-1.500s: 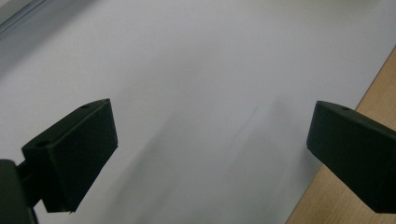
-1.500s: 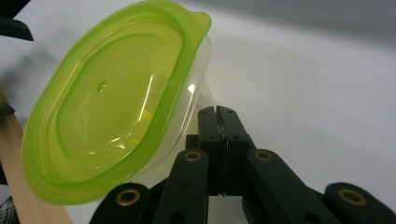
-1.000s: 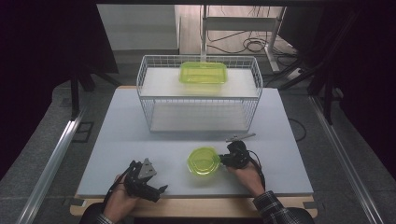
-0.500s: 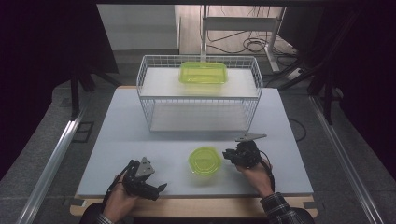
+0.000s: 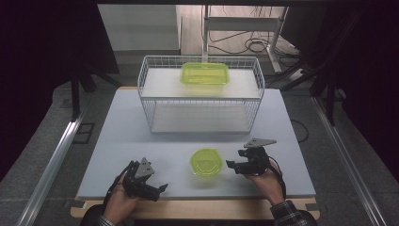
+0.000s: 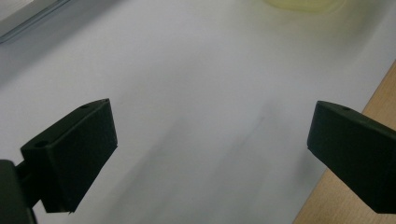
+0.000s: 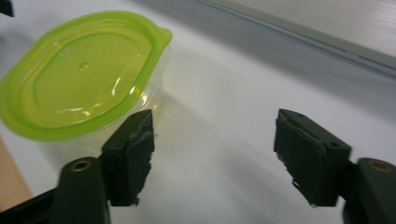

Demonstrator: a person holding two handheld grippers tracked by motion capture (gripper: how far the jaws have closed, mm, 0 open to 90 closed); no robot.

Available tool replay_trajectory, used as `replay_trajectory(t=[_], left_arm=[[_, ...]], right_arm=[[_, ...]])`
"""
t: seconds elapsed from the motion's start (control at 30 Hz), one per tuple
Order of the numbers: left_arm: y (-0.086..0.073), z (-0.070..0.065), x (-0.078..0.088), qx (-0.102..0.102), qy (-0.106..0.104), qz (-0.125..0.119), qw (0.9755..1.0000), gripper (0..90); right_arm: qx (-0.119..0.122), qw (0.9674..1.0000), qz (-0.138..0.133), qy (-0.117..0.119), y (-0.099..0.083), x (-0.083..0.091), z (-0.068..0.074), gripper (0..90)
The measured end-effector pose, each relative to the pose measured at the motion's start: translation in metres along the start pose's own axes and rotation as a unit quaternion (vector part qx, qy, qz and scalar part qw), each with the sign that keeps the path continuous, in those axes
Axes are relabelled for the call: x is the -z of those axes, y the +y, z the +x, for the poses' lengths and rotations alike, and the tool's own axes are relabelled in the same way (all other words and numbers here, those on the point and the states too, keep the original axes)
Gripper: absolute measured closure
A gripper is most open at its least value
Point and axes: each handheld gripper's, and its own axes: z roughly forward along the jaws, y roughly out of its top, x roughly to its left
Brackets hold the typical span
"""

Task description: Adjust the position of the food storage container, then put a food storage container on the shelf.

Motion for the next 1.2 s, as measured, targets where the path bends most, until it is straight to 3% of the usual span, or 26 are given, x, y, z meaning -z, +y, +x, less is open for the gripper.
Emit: replay_trajectory(t=[0.37, 0.57, 0.9, 1.03, 1.2], left_arm=[[0.0, 0.0, -0.001, -0.005, 0.001, 0.003, 1.0, 1.4], [0.0, -0.001, -0.001, -0.006, 0.001, 0.003, 1.0, 1.4], [0.0, -0.002, -0.002, -0.012, 0.003, 0.008, 0.9999, 1.4], [0.0, -0.002, -0.002, -0.013, 0.004, 0.009, 0.9999, 1.4], [0.0, -0.002, -0.002, -0.015, 0.005, 0.01, 0.9998, 1.3]], right_arm=[[0.0, 0.9999, 0.0, 0.017, -0.005, -0.001, -0.001, 12.9], [-0.018, 0.9992, 0.007, 0.036, -0.004, -0.003, -0.003, 6.1], [-0.039, 0.9968, 0.008, 0.069, 0.008, -0.001, -0.002, 6.5], [-0.056, 0.9941, 0.013, 0.092, 0.015, -0.004, -0.004, 7.3], [-0.067, 0.9915, 0.02, 0.11, 0.023, -0.007, -0.004, 16.6]])
